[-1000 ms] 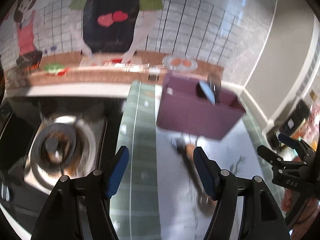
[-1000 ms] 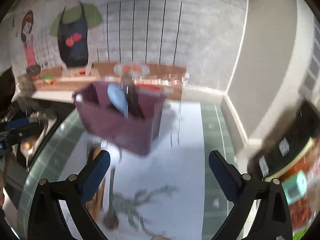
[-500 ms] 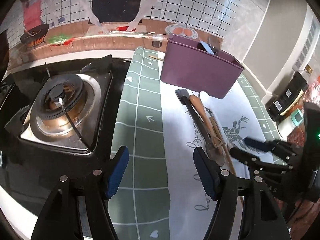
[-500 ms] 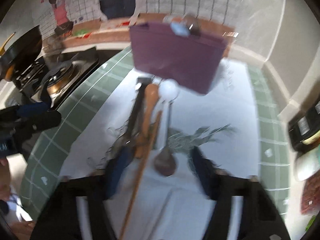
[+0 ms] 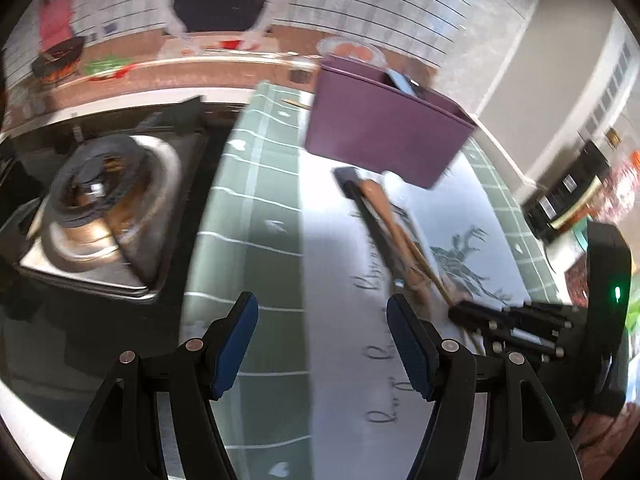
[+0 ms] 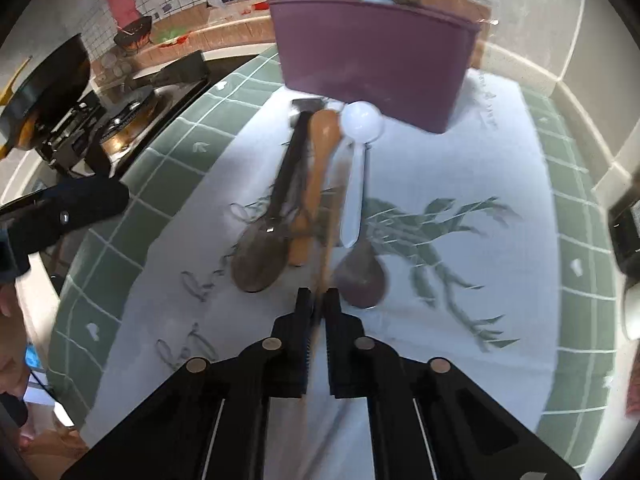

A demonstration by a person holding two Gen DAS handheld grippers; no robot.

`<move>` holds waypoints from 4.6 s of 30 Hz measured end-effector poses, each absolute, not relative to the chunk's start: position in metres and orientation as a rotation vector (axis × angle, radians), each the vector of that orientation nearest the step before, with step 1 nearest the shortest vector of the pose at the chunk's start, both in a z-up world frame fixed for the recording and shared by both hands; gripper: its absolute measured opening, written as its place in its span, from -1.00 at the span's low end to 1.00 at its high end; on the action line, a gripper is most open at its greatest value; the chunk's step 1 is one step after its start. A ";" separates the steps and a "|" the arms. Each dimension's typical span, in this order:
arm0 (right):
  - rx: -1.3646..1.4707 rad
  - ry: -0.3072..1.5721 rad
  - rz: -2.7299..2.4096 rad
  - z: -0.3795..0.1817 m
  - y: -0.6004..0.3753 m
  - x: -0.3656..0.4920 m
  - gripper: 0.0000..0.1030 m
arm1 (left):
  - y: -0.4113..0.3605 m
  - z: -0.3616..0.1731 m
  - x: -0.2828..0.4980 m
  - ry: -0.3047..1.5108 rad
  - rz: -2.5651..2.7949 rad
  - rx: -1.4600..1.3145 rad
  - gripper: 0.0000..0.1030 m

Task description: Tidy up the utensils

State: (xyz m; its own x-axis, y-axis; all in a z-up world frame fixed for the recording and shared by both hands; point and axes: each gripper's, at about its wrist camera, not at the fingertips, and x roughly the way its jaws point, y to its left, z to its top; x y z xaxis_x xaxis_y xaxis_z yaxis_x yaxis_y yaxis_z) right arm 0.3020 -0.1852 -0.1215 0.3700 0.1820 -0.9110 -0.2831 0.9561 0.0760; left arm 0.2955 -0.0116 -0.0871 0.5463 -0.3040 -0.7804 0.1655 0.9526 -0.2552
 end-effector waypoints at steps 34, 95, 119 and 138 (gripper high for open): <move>-0.188 1.010 0.202 -0.101 -0.206 0.317 0.91 | -0.001 -0.042 0.298 0.734 -0.292 -0.066 -0.58; 0.062 1.131 0.017 -0.133 -0.200 0.343 -0.08 | 0.028 -0.075 0.273 0.782 -0.168 -0.056 -0.75; 0.019 1.007 0.102 -0.066 -0.214 0.291 -0.39 | -0.006 -0.127 0.277 0.898 -0.171 0.084 -0.35; -0.010 0.906 0.109 -0.033 -0.215 0.283 -0.39 | 0.034 -0.059 0.290 0.853 -0.349 -0.037 -0.92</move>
State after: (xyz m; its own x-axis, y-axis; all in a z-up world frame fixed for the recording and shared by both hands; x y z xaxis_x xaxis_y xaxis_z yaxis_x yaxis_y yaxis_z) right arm 0.2834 -0.2150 -0.0327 0.6117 0.0901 -0.7860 -0.0983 0.9944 0.0375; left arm 0.2895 0.0340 -0.0586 0.6049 -0.3160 -0.7309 0.2870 0.9427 -0.1701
